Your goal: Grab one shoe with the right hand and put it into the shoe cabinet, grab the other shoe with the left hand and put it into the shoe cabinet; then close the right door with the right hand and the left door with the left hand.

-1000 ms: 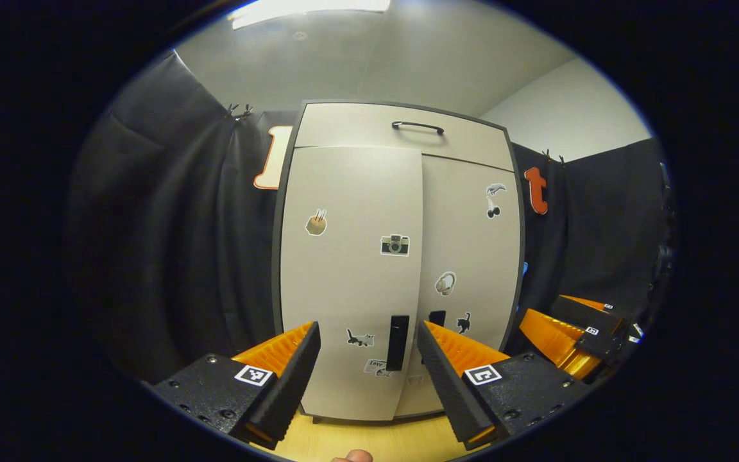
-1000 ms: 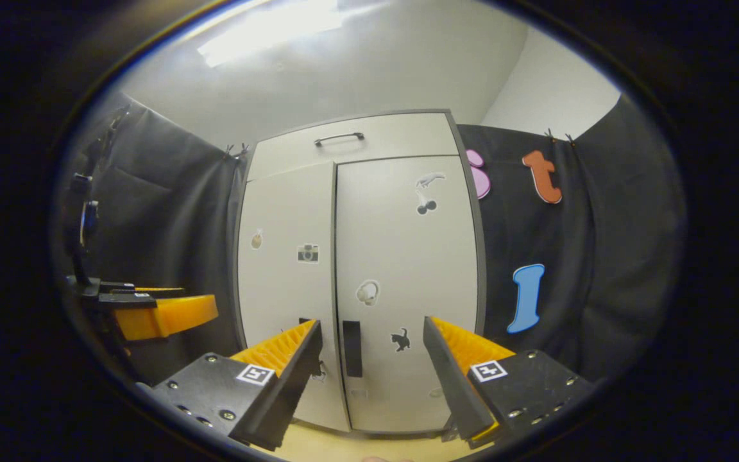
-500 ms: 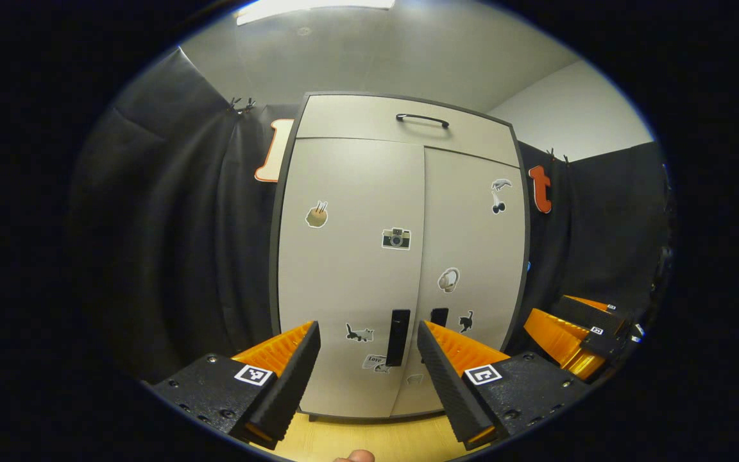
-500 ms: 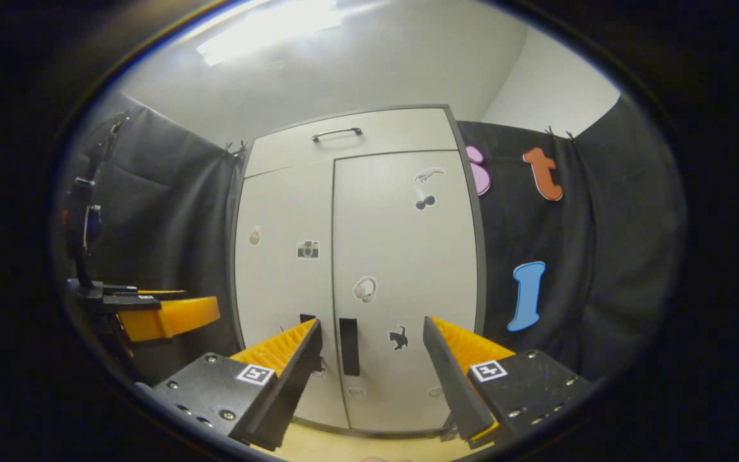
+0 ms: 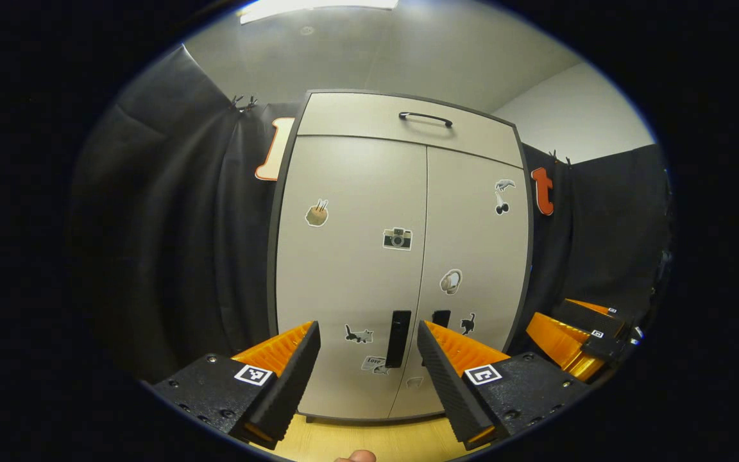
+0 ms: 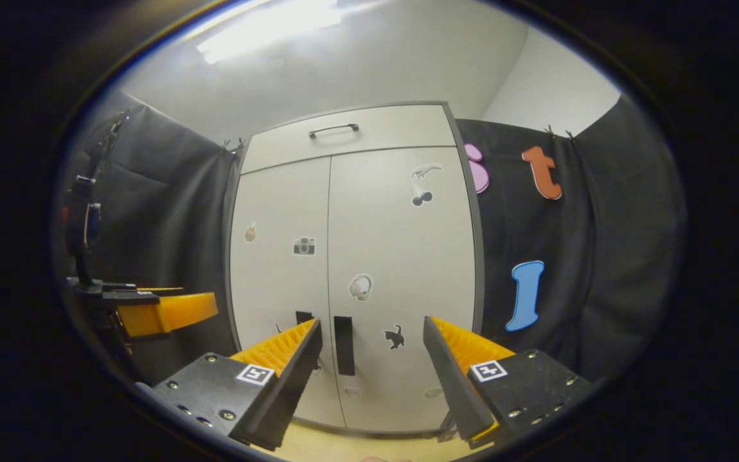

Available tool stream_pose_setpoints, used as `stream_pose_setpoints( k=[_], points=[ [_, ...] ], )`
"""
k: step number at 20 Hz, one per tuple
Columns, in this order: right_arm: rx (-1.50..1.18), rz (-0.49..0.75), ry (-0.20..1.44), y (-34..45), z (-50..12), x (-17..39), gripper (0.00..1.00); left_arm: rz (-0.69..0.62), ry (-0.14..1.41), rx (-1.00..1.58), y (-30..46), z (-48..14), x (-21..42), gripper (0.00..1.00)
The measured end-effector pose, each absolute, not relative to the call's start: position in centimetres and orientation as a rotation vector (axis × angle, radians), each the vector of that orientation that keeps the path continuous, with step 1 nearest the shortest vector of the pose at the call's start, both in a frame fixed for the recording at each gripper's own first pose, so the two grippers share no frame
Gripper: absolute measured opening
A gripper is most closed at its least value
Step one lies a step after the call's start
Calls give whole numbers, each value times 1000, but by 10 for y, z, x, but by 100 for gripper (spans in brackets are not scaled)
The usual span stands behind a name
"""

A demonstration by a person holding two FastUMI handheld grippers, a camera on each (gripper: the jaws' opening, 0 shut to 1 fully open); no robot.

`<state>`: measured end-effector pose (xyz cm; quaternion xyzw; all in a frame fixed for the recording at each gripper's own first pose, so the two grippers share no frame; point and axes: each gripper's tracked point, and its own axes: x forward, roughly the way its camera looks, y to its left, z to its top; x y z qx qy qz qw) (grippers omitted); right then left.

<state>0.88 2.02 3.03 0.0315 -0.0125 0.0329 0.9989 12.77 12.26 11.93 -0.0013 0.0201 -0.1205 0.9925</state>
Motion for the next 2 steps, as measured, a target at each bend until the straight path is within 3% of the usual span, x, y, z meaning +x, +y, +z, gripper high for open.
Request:
stream_pose_setpoints(
  k=[2],
  points=[
    [60,67,-27,21,30,9,92,-239,42,0,123,118,129,95]
  ],
)
